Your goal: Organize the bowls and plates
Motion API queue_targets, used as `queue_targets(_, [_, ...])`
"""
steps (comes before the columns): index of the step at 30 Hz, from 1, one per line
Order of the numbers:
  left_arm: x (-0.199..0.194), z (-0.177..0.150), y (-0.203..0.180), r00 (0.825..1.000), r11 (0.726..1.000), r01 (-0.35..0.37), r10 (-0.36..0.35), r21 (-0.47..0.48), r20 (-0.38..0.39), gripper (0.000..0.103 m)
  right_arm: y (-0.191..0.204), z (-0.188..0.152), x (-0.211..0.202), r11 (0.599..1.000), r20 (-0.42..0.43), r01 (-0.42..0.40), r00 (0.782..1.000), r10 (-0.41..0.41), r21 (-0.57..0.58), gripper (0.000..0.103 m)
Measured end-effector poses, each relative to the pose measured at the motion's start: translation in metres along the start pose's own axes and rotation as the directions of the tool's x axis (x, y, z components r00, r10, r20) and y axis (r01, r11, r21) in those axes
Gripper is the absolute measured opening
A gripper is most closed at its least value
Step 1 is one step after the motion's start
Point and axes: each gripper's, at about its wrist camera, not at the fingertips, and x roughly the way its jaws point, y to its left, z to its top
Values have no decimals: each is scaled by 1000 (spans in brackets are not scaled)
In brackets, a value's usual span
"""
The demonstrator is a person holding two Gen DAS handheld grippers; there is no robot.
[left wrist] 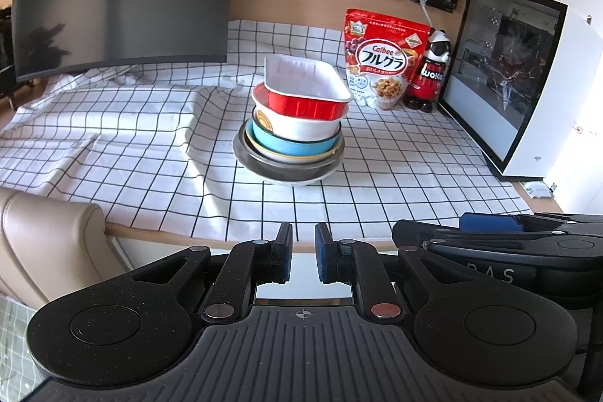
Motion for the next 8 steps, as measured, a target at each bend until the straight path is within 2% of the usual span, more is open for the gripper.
queue_targets(8, [6, 2, 0, 999, 999, -38, 38, 4, 0, 14, 0, 0, 1, 1000, -1, -3, 1000, 3, 0, 70])
